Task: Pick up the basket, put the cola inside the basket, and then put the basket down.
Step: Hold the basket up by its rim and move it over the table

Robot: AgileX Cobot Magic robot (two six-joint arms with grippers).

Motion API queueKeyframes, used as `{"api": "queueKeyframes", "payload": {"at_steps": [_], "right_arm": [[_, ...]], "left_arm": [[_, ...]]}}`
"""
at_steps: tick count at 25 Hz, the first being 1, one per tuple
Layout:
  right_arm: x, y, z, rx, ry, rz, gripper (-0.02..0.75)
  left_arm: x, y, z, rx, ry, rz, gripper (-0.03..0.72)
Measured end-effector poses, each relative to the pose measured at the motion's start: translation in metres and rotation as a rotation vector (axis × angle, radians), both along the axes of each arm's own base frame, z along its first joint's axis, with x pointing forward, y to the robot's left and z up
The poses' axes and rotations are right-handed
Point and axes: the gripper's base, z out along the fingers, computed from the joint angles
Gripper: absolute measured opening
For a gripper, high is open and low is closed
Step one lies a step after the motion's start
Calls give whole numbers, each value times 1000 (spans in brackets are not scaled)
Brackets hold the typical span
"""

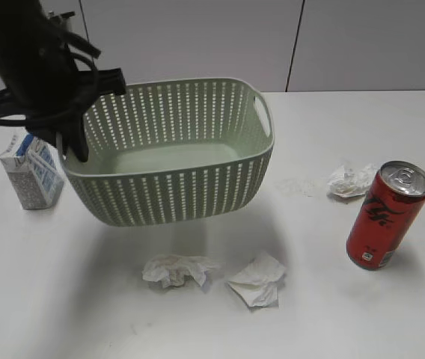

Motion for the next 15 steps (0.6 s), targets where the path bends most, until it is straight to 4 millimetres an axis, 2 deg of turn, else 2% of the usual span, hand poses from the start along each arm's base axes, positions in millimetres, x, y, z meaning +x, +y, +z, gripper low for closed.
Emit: {"api": "queueKeyframes", "payload": {"at_steps": [3,6,12,15], "right_arm": [[0,0,8,2,-4,1,521],[9,1,22,3,65,5,521],[46,7,56,18,205,29,527],[70,13,66,32,277,67,620]], "left_arm": [[-10,8,-2,19,-49,13,0],[-15,13,-11,37,-55,21,0],[-14,13,-20,36,-86,29,0],[-11,12,-19,25,-116,30,0]]}}
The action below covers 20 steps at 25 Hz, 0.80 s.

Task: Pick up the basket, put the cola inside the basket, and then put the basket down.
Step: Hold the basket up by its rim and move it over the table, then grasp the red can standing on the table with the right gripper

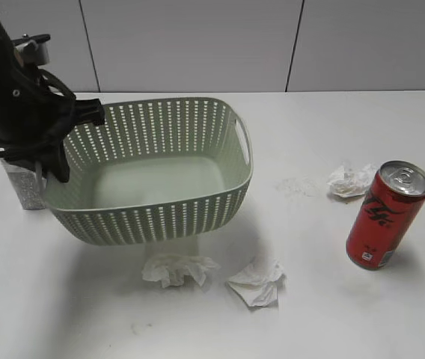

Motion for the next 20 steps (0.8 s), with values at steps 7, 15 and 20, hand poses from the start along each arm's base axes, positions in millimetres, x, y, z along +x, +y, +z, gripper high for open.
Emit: {"api": "queueKeyframes", "payload": {"at_steps": [7,15,20], "right_arm": [[70,14,-7,49,199,75,660],[145,24,-32,5,379,126,661],[179,44,-50,-135,431,179,661]], "left_arm": [[3,-15,-7,-14,-50,-40,0],[6,-27,-26,2,-18,-65,0],[8,-28,-33,10,-1,-65,0]]}}
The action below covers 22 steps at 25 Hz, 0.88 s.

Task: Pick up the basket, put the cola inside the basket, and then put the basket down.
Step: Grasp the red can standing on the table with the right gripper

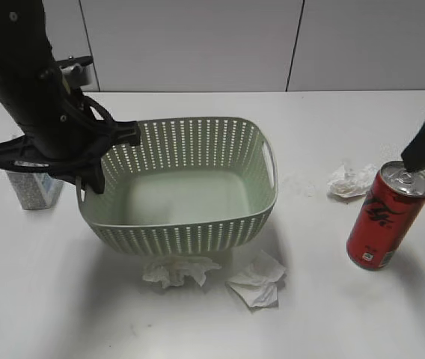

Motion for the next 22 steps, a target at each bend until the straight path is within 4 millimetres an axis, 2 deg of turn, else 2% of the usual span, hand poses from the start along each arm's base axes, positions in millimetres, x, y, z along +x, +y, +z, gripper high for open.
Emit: {"api": "queueKeyframes", "payload": {"at_steps": [7,14,18,20,22], "right_arm": [[30,12,-29,-27,77,-24,661],[41,16,-63,-39,193,-30,661],[40,16,-73,-52,261,-31,658],[40,16,-75,-53,269,-35,631],[40,17,-75,-47,273,-41,572]], "left_arm": [[0,0,0,0,-1,0,0],[0,0,0,0,-2,-1,0],[1,0,0,0,-7,-2,0],[1,0,0,-1,-8,-2,0],[1,0,0,-1,-10,-2,0]]}}
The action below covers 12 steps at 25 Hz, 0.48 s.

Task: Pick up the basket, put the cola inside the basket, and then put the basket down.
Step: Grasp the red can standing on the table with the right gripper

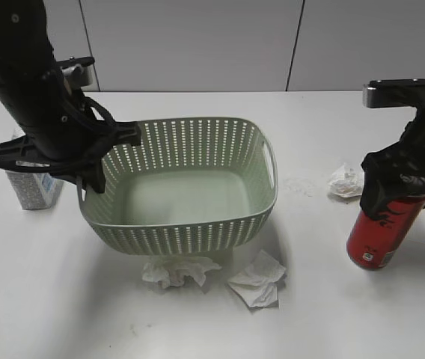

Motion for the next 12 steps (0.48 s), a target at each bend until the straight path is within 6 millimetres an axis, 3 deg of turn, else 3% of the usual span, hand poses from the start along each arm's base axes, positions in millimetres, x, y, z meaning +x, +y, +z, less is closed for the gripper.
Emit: {"api": "queueKeyframes", "payload": {"at_steps": [1,8,12], "right_arm": [[0,0,0,-6,-2,3,536],[-2,0,3,-3,5,6,535],[-2,0,28,0,-32,37,535]], "left_arm": [[0,0,0,0,0,0,0],[0,0,1,-1,-4,-1,0],[7,-4,10,-9,-26,-6,0]]}}
